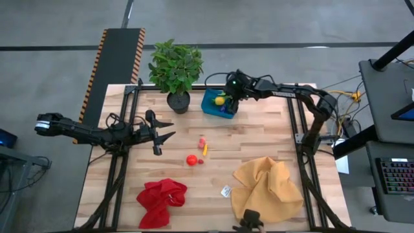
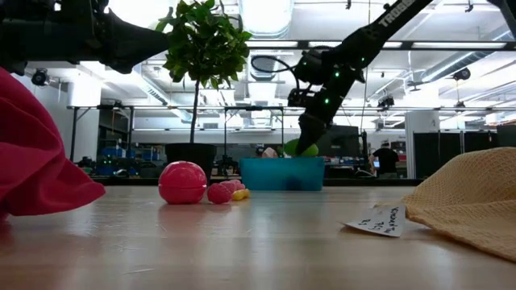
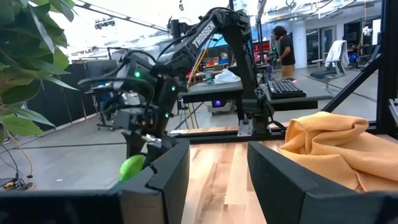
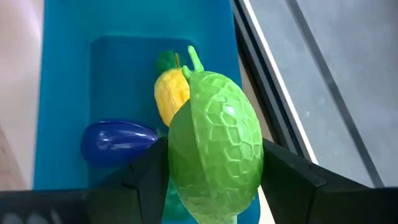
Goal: Pick and placing Produce into tupperware
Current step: Put the green melon into the blue bin, then put the orange tomato into the blue bin
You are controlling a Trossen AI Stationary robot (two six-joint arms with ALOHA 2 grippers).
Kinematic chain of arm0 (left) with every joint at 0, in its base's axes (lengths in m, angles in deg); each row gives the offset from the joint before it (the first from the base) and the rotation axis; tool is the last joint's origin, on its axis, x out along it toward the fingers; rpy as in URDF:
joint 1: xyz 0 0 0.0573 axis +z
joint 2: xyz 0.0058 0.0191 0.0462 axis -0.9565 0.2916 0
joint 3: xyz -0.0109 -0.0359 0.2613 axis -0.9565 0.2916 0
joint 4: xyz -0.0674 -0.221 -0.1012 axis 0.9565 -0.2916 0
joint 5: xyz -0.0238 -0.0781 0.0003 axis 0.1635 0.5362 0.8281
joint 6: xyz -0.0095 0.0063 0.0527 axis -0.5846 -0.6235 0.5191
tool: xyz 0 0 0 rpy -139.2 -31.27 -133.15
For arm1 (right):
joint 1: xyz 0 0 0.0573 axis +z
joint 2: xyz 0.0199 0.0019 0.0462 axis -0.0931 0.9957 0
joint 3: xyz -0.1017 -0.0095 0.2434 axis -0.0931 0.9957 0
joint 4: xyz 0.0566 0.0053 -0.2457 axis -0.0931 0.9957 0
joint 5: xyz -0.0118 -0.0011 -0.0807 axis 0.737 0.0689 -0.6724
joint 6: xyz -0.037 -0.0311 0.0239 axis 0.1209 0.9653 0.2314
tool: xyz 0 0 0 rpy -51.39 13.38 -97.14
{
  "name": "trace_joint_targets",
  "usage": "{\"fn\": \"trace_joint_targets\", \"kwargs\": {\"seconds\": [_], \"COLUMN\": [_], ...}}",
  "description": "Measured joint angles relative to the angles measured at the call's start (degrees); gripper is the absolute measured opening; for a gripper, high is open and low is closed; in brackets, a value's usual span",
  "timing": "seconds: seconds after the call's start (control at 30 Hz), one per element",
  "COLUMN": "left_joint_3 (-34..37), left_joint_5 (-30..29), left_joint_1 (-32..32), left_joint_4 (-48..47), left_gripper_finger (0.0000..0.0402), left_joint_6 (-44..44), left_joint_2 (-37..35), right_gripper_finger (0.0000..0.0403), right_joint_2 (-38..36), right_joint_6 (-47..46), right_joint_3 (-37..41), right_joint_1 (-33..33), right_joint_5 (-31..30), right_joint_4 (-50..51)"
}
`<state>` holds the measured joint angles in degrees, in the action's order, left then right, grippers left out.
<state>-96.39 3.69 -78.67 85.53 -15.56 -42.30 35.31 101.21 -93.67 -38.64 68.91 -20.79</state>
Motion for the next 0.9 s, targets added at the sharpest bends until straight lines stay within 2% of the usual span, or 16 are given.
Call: {"fn": "trace_joint_targets", "kwargs": {"seconds": [0.37,0.67,0.9], "left_joint_3": [0.02,0.04,0.04], "left_joint_5": [0.18,0.2,0.22], "left_joint_1": [0.01,0.01,0.0], "left_joint_4": [0.0,-0.02,-0.02], "left_gripper_finger": [0.0148,0.0148,0.0148], "left_joint_6": [-0.07,-0.07,-0.09], "left_joint_2": [0.09,0.09,0.09], "right_gripper_finger": [0.0209,0.0251,0.0267], "right_joint_2": [1.91,1.91,1.85], "right_joint_6": [0.63,0.69,1.18], "right_joint_3": [-0.04,-0.04,-0.49], "right_joint_1": [-0.11,-0.11,-0.11], "right_joint_5": [-0.13,-0.17,-0.17], "right_joint_4": [-0.05,0.02,3.01]}}
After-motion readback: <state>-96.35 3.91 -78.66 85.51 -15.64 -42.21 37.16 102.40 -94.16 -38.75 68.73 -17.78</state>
